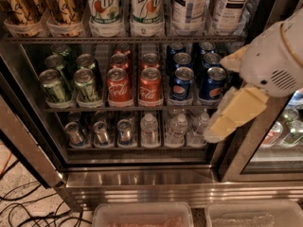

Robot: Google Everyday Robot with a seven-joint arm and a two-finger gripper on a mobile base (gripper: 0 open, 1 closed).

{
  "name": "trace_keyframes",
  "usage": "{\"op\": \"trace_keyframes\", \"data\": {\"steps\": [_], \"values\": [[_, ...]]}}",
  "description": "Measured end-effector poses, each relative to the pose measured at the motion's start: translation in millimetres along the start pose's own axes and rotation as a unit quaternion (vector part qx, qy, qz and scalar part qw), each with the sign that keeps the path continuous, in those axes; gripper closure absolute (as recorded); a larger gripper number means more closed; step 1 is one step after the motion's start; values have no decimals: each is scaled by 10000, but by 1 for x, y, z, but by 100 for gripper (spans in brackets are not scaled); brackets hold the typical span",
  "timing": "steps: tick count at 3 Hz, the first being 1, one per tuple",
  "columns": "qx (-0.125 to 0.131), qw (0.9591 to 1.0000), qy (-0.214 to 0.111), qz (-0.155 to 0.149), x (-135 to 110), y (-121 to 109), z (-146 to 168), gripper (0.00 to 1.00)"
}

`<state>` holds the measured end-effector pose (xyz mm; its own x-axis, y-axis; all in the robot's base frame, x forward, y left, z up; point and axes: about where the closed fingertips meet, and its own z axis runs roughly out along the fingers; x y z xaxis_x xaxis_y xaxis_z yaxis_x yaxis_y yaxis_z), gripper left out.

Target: Pick pepsi can from middle shelf of fridge

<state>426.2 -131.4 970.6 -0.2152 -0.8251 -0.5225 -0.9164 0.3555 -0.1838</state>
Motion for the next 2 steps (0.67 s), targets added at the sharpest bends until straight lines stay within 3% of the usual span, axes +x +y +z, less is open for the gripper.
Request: {"op": "trace_keyframes", "data": {"steps": [1, 2], "values": [[-86, 9961, -817, 324, -12, 13, 30, 0], [-40, 9852, -1633, 521, -21, 21, 65, 0]]}}
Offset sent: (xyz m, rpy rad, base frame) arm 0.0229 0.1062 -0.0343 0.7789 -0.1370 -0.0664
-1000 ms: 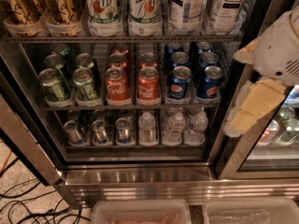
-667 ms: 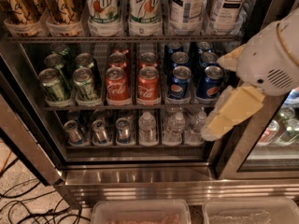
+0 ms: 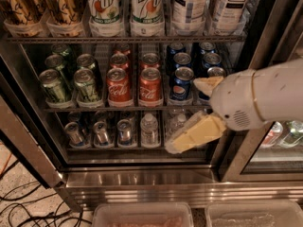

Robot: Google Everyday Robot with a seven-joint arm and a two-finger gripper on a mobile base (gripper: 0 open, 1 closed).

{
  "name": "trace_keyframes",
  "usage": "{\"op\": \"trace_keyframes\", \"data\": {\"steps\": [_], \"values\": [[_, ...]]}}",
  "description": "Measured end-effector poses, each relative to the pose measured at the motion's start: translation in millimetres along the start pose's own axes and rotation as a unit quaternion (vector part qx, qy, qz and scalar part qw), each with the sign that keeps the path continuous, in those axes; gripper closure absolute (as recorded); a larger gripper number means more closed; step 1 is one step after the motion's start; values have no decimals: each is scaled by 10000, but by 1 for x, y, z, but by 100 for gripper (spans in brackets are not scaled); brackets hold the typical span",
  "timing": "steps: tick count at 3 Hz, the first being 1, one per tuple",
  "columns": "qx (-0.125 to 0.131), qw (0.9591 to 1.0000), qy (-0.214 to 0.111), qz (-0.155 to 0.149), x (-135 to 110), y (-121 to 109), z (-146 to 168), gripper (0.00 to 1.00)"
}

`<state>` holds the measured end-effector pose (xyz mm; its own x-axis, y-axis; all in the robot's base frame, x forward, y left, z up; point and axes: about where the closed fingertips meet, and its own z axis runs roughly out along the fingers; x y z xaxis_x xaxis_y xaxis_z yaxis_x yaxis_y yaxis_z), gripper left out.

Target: Pick pepsi can from middle shelf of fridge

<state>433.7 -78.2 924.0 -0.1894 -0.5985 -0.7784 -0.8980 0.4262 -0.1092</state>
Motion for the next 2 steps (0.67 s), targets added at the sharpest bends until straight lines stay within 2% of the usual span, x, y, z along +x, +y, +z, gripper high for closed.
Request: {"op": "trace_keyframes", "data": {"steps": [1, 2], "values": [[265, 9966, -770, 137, 3, 0, 26, 0], [491, 9862, -1516, 458, 3, -6, 40, 0]]}}
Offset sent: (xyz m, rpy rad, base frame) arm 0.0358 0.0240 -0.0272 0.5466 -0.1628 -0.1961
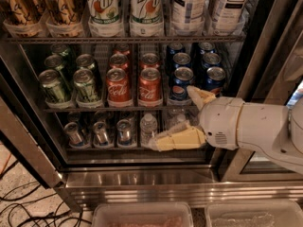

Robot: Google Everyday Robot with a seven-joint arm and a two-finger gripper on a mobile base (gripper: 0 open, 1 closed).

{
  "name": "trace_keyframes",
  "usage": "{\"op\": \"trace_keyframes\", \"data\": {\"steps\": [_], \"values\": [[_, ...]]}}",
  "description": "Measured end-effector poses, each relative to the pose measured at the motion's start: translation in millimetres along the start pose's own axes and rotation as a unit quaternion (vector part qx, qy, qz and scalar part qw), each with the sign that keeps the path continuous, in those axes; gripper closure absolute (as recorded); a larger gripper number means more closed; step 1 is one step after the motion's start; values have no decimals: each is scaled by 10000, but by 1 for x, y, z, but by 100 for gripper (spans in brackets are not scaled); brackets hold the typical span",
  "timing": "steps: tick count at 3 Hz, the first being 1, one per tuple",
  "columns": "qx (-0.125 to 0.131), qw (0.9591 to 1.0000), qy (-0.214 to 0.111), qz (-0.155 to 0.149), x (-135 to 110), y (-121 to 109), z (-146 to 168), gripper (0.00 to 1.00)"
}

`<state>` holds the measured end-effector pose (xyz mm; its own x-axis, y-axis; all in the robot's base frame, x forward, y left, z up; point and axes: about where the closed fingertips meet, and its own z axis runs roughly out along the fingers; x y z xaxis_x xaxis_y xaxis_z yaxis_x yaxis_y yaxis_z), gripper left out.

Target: Pick pepsi can from middle shelf of fridge

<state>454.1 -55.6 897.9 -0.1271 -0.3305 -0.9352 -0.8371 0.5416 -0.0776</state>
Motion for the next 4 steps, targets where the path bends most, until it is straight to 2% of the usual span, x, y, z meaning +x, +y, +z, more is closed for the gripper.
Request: {"op": "trace_keyframes", "data": {"steps": [1, 2, 3, 4], "values": [[-9, 9996, -271, 115, -16, 4, 3, 0], [-9, 9996, -270, 115, -16, 4, 3, 0], [320, 9991, -228, 182, -10, -7, 5, 0], [1000, 9949, -31, 148, 1, -24, 0, 0]]}}
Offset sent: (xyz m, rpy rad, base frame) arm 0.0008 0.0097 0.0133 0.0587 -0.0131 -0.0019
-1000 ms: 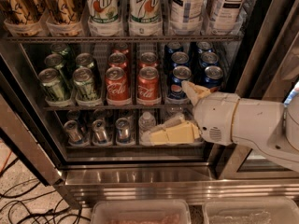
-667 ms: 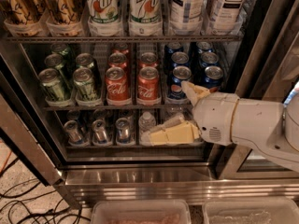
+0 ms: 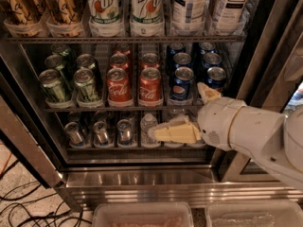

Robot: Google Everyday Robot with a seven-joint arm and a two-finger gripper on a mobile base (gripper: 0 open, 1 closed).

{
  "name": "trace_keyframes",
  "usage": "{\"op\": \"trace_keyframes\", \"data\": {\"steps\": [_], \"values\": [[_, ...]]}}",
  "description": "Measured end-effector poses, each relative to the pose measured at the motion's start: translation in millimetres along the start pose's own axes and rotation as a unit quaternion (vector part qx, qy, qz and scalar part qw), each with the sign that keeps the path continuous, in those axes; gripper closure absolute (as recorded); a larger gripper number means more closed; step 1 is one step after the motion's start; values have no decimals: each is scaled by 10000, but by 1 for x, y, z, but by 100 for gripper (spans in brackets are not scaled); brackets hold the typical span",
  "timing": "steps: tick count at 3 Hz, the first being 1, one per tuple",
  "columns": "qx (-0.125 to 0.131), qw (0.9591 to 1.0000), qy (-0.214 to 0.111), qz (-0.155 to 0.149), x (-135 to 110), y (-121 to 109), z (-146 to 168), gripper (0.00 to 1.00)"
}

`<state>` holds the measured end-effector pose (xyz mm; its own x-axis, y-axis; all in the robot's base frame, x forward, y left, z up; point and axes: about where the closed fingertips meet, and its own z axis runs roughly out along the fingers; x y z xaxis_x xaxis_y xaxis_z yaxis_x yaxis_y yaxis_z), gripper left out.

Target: Pick pepsi can from middle shelf of fridge

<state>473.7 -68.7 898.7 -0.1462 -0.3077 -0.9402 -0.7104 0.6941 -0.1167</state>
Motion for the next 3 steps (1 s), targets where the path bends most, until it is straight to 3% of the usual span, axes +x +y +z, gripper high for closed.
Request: {"op": "trace_keyframes", "data": {"steps": [1, 2, 3], "values": [[671, 9976, 132, -49, 14, -15, -6, 0], [932, 9956, 6, -37, 25, -25, -12, 0], [958, 9949, -317, 23, 38, -31, -14, 0]]}}
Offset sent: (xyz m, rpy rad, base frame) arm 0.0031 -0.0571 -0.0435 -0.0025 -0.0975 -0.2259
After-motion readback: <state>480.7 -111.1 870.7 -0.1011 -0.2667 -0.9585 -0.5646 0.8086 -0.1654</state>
